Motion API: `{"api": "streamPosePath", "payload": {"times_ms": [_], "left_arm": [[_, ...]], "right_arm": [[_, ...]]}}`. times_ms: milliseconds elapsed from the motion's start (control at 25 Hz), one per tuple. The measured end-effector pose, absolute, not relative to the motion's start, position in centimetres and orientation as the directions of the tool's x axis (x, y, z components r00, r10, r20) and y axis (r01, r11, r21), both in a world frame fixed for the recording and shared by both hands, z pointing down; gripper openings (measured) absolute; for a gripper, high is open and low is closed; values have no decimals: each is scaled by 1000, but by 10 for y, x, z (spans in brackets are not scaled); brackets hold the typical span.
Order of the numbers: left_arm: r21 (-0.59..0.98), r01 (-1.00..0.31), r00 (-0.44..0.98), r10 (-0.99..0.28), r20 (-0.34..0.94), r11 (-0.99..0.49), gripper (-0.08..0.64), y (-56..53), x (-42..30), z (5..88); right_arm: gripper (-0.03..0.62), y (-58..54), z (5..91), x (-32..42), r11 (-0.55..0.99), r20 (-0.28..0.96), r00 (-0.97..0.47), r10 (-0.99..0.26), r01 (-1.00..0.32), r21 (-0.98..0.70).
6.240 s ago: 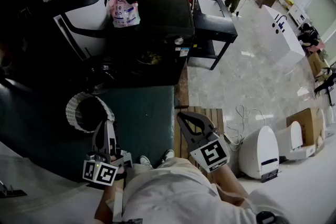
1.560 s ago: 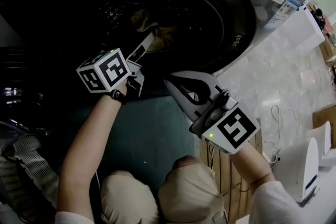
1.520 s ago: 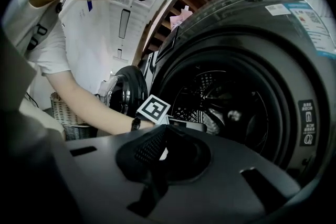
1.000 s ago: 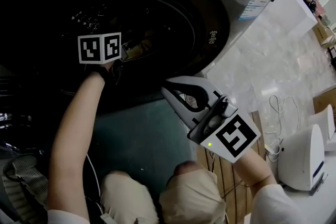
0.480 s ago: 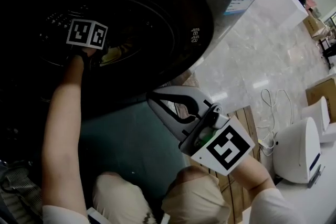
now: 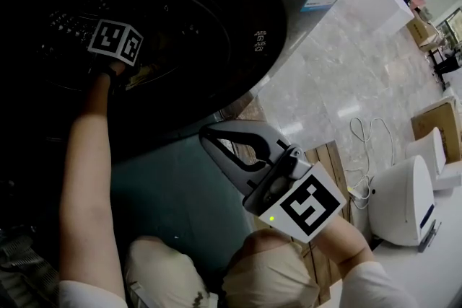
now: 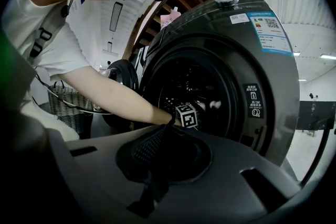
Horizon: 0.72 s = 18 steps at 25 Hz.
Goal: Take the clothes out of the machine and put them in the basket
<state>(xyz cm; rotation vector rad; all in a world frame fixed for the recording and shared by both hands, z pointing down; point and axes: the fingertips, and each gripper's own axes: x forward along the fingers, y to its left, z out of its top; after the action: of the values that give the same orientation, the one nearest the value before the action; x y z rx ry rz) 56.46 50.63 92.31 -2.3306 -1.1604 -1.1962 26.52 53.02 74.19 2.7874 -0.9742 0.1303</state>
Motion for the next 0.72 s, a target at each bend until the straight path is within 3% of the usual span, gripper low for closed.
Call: {"api": "streamPosePath", "payload": {"times_ms": [160,240,560,720], "left_arm": [[82,762,343,508,790,-643,203,503,561,923],[91,761,350,524,776,-642,167,501,560,917],[249,718,476,719,507,-651,130,503,545,854],[243,739,489,749,448,-628,129,491,534,837]], "right_arm": [[12,521,746,265,-752,165,773,-613,-634,179],[12,516,748,265,-746,173,769,-616,-639,187],[12,497,735,263,-722,176,753,-634,-658,216],[12,478,729,269,-705,162,739,-654,-673,225]]}}
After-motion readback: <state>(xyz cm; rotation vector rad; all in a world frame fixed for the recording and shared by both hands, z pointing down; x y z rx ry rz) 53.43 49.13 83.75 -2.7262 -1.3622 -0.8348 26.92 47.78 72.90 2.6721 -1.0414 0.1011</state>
